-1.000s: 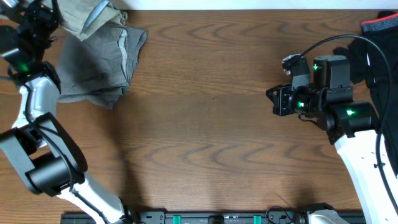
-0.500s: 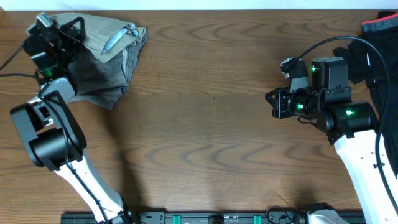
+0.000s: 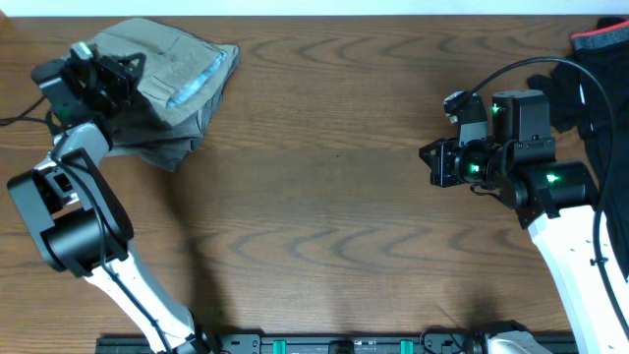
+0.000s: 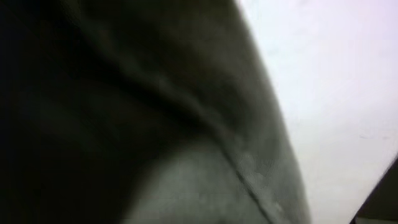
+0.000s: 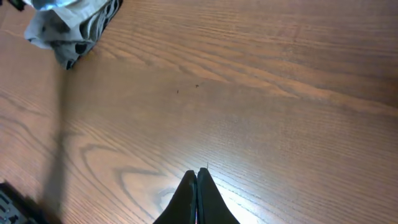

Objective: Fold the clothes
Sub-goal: 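Press the stacked shorts' left side down with the left gripper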

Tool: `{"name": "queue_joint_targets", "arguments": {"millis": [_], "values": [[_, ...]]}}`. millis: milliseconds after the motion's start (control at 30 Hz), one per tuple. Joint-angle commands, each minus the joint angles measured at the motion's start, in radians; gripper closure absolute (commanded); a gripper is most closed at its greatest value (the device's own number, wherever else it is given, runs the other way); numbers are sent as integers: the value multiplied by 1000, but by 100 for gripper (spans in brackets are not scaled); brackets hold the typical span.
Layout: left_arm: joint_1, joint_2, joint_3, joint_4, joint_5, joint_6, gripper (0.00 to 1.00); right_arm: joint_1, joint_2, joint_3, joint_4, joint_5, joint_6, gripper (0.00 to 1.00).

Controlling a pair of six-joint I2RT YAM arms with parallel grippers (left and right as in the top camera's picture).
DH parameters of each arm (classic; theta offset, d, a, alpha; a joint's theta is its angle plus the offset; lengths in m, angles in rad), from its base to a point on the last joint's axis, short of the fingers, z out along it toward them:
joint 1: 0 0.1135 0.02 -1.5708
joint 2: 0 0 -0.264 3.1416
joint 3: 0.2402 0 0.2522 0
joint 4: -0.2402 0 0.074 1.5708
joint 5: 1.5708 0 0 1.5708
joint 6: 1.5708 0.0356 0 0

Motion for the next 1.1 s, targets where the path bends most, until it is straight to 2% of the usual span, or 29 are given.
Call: {"name": "queue_joint_targets", "arguments": {"millis": [0, 100, 233, 367, 467, 533, 600, 633, 667, 700, 767, 833, 933, 1067], "values": [[-7, -108, 13, -127, 18, 91, 94, 10, 2, 0, -3, -11, 14, 99], [-9, -217, 13, -361, -119, 205, 94, 10, 2, 0, -2, -11, 14, 99], [-9, -320, 13, -591, -303, 267, 94, 10, 2, 0, 0, -10, 10, 99], [-9, -325, 10, -712, -424, 342, 93, 10, 2, 0, 0, -3, -6, 99], [-9, -304, 2, -787, -486, 360, 84, 10, 2, 0, 0, -3, -21, 99], [-8, -293, 2, -841, -528, 365, 83, 10, 2, 0, 0, -3, -24, 99], [-8, -291, 2, -893, -555, 368, 57, 10, 2, 0, 0, -3, -24, 99], [-6, -292, 2, -914, -562, 375, 47, 10, 2, 0, 0, -3, -29, 99], [-2, -295, 2, -937, -562, 387, 32, 10, 2, 0, 0, -3, -32, 99], [3, -299, 2, -955, -562, 393, 25, 10, 2, 0, 0, -3, -36, 99], [23, -319, 6, -1003, -561, 393, 23, 10, 2, 0, -2, -3, -43, 99], [48, -354, 11, -1046, -559, 404, 15, 10, 2, 0, -4, -3, -43, 99], [87, -439, 12, -1110, -550, 485, 4, 10, 2, 0, -2, 0, -43, 99], [105, -584, 12, -1156, -548, 581, 0, 10, 2, 0, 19, 5, -43, 99]]}}
